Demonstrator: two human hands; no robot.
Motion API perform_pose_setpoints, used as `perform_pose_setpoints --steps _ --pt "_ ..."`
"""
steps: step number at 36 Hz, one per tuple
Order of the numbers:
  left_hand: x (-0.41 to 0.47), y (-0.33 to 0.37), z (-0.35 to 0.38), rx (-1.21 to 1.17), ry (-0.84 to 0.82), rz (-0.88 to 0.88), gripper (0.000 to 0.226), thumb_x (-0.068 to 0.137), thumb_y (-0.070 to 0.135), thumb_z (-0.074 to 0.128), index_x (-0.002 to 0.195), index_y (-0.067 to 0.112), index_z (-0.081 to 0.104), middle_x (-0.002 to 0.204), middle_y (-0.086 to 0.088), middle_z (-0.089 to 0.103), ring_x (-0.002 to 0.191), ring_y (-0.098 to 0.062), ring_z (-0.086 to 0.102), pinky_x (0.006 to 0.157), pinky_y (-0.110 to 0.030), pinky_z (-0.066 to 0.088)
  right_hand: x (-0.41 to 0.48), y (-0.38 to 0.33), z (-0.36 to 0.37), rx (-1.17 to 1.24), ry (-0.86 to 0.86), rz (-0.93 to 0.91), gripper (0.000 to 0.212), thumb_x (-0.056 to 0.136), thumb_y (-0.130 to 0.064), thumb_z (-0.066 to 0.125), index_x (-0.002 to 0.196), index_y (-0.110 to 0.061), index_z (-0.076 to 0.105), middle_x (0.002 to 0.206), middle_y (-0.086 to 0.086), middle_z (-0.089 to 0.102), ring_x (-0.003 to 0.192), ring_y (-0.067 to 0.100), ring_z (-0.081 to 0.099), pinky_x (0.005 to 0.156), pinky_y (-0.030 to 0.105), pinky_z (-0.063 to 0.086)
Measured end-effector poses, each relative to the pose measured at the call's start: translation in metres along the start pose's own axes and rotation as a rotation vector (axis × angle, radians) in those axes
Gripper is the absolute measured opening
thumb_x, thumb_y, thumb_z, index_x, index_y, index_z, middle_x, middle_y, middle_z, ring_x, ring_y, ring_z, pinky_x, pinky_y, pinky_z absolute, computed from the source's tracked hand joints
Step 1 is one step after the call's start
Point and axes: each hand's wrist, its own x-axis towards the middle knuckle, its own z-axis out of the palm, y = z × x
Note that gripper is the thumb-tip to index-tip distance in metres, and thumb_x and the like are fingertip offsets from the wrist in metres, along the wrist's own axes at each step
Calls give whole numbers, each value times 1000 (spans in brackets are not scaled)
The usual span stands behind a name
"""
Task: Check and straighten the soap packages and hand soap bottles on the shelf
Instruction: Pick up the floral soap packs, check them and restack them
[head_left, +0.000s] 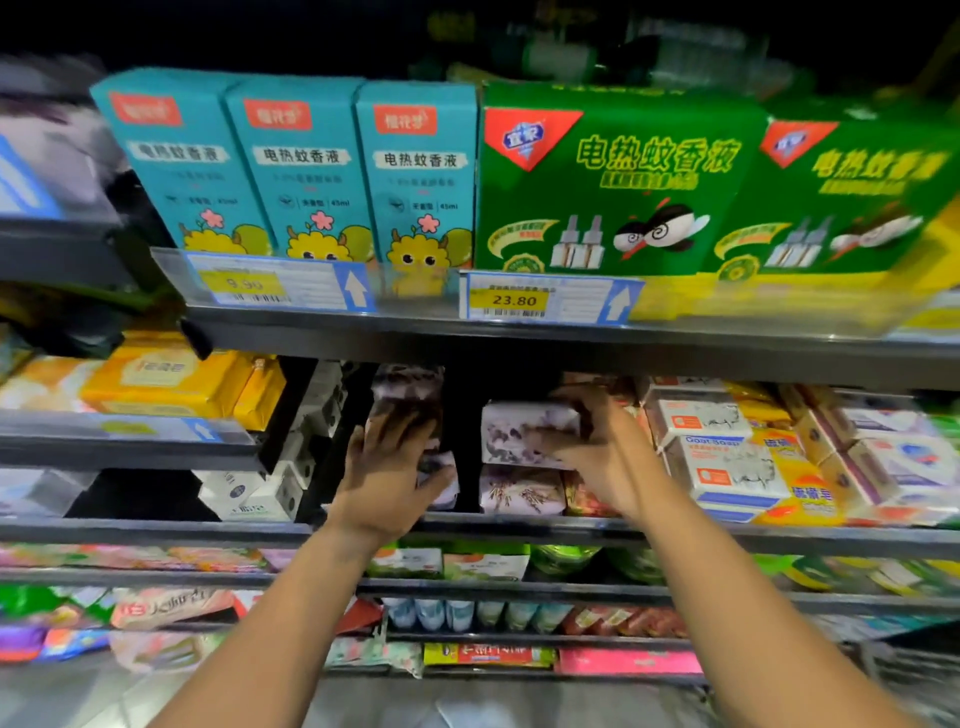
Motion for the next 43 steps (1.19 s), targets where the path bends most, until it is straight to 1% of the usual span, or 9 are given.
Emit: perform_pose_setpoints --steps 4,7,11,15,19,23,28,35,43 --pt "-10 34 -21 -243 -8 129 72 90 46 66 151 40 28 145 11 43 137 -12 32 109 -27 32 -17 6 4 331 -3 71 22 90 10 62 107 -1 53 97 10 63 75 4 72 65 12 52" --pt "-18 52 -19 -354 44 355 69 88 35 73 140 56 34 146 33 25 136 11 22 107 -6 22 -27 16 7 495 -32 126 31 87 -14 76 114 -5 63 109 12 73 106 22 70 92 34 54" --pt "-21 57 -13 -365 208 500 53 81 27 80 128 33 55 144 12 40 134 -3 37 108 -9 28 -42 10 6 669 -92 208 40 80 -25 74 114 -6 68 106 13 75 101 29 72 90 43 55" --pt "-30 55 -14 -443 146 431 46 84 49 65 128 40 51 140 39 34 132 7 38 107 -11 33 -53 12 6 698 -122 266 44 85 -32 70 116 -1 66 102 14 75 88 24 72 68 34 57" --pt "-39 56 -20 -564 60 294 41 84 55 57 125 54 50 133 46 39 128 16 39 103 -9 35 -58 16 4 612 -121 257 55 79 -52 74 115 -11 69 112 10 73 106 26 69 92 42 55" --pt "-44 58 -21 -604 36 229 42 85 60 52 125 54 43 128 42 44 120 14 45 94 -10 41 -64 16 1 558 -126 194 37 86 -50 69 113 -25 71 115 3 72 111 21 66 106 47 46" --pt "-43 68 -25 -728 50 171 36 83 60 57 118 58 49 115 28 60 108 1 60 83 -14 47 -68 10 -1 465 -106 33 53 72 -34 80 121 -24 65 111 -9 72 103 7 68 83 20 52" --pt "-42 79 -34 -873 52 82 40 79 61 62 114 44 54 104 27 66 95 0 64 74 -14 49 -67 18 4 471 -113 -39 54 76 -12 80 126 -7 61 120 9 71 114 24 65 92 27 52" --pt "-44 79 -44 -1017 -52 56 47 77 49 75 119 42 54 102 14 69 91 -10 68 70 -22 53 -67 9 6 481 -41 20 41 82 -28 75 118 -10 66 109 4 75 103 19 70 84 25 54"
